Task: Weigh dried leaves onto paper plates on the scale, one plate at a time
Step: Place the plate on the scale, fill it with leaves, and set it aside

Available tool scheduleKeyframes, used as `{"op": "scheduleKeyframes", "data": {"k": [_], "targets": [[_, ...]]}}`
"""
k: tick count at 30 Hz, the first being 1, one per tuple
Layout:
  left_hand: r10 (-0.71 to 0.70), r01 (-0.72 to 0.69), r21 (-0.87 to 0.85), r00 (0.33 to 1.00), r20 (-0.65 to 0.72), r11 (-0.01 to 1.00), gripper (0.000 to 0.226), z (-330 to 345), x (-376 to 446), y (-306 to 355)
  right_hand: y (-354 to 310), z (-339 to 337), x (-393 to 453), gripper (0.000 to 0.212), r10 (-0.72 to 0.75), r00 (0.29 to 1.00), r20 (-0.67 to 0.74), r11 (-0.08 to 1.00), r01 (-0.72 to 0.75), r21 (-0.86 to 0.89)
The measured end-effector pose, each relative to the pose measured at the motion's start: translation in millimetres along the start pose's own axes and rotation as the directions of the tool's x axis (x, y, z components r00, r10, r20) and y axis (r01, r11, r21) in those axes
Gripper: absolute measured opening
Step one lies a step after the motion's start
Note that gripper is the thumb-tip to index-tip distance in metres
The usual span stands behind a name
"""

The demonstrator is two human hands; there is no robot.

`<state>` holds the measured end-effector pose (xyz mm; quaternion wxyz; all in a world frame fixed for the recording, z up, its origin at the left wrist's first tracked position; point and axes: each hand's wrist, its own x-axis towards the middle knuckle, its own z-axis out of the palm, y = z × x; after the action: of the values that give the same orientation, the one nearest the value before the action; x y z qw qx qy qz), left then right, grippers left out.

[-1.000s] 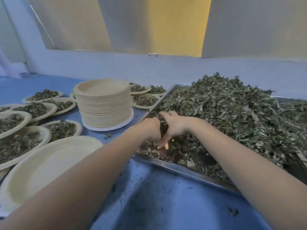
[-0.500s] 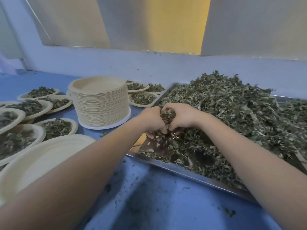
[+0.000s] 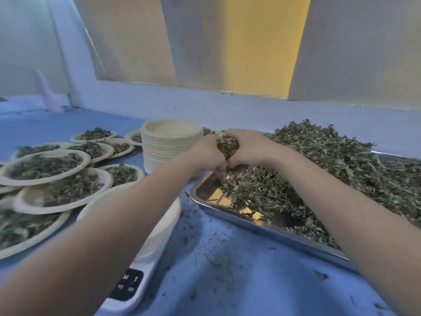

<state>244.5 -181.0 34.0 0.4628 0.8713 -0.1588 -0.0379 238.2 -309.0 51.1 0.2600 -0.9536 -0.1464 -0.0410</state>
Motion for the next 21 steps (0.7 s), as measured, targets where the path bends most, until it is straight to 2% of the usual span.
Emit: {"op": "scheduleKeyframes", "data": {"k": [3, 6, 9, 13, 15, 17, 21], "targets": [[-0.017, 0.023, 0.050, 0.994, -0.112, 0.998, 0.042, -39, -27, -17, -42, 18, 6, 0.050, -0.113, 0.993, 0.015, 0.992, 0.114, -0.056], [-0.087, 0.099, 0.060, 0.981, -0.171, 0.993, 0.035, -75, -59, -39, -76, 44, 9, 0.052, -0.173, 0.982, 0.080, 0.979, 0.162, 0.125], [-0.126, 0.129, 0.015, 0.983, -0.131, 0.992, 0.025, -101, -86, -63, -92, 69, 9, 0.055, -0.208, 0.964, 0.165, 0.944, 0.154, 0.292], [-0.202, 0.212, 0.098, 0.974, -0.107, 0.972, 0.038, -117, -104, -88, -93, 81, 8, 0.075, -0.213, 0.894, 0.395, 0.974, 0.228, 0.008], [-0.200, 0.223, 0.176, 0.970, -0.136, 0.959, 0.040, -121, -108, -96, -92, 81, 7, 0.074, -0.213, 0.860, 0.464, 0.973, 0.228, 0.023], [-0.186, 0.215, 0.181, 0.969, -0.165, 0.960, 0.036, -123, -109, -102, -91, 78, 7, 0.061, -0.232, 0.871, 0.432, 0.973, 0.208, 0.104], [-0.132, 0.174, 0.129, 0.950, -0.282, 0.976, 0.028, -120, -113, -114, -88, 79, 7, 0.035, -0.256, 0.936, 0.242, 0.950, 0.198, 0.241]]}}
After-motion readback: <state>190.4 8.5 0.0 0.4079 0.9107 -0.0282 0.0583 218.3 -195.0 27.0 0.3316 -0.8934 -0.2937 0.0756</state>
